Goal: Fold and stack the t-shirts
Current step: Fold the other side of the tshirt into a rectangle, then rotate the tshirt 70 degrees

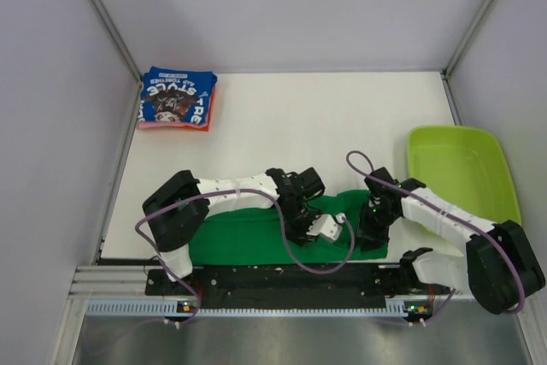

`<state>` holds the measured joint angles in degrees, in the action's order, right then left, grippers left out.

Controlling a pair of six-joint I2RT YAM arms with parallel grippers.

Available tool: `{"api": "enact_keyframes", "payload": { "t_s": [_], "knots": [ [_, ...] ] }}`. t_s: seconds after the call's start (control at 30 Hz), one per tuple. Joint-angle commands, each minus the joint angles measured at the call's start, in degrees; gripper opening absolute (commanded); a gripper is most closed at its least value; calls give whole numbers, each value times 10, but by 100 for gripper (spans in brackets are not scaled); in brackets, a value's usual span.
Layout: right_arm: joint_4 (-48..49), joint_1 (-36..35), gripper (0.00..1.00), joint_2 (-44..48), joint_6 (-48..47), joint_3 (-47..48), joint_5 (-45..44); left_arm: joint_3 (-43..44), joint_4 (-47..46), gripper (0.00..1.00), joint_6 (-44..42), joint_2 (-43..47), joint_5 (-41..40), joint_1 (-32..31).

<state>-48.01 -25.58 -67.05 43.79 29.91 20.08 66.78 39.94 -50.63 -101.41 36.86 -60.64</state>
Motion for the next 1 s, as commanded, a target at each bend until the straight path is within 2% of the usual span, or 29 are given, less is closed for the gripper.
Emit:
{"api": "enact_keyframes", "payload": {
  "t_s": [0.0, 0.03, 0.13, 0.17, 0.23, 0.3, 0.37, 0.43, 0.53, 0.67, 0.8, 0.97],
  "knots": [
    [-38, -3, 38, 20, -6, 68, -77, 25, 27, 40, 1, 4, 5, 0],
    [-44, -4, 46, 23, -10, 87, -98, 31, 39, 52, -5, 13, 8, -1],
    [-46, -3, 59, 15, -22, 134, -164, 42, 79, 56, -13, 50, 8, 0],
    [-43, 1, 61, 6, -28, 145, -195, 42, 87, 56, -13, 63, 1, 0],
    [-24, 11, 61, -19, -43, 160, -249, 34, 89, 56, 0, 95, -27, 7],
    [8, 25, 60, -50, -63, 161, -263, 20, 74, 55, 36, 128, -85, 24],
    [40, 47, 59, -78, -82, 159, -255, 5, 70, 54, 72, 152, -149, 61],
    [80, 58, 58, -98, -99, 155, -258, -16, 72, 52, 91, 176, -196, 127],
    [135, 68, 49, -120, -118, 155, -257, -59, 62, 51, 92, 203, -238, 235],
    [185, 76, 23, -144, -128, 162, -264, -166, 12, 50, 65, 214, -327, 354],
    [213, 88, 0, -184, -137, 179, -249, -232, -5, 49, 54, 217, -346, 438],
    [216, 100, 0, -248, -143, 232, -267, -281, -30, 48, 55, 231, -395, 495]
  ]
}}
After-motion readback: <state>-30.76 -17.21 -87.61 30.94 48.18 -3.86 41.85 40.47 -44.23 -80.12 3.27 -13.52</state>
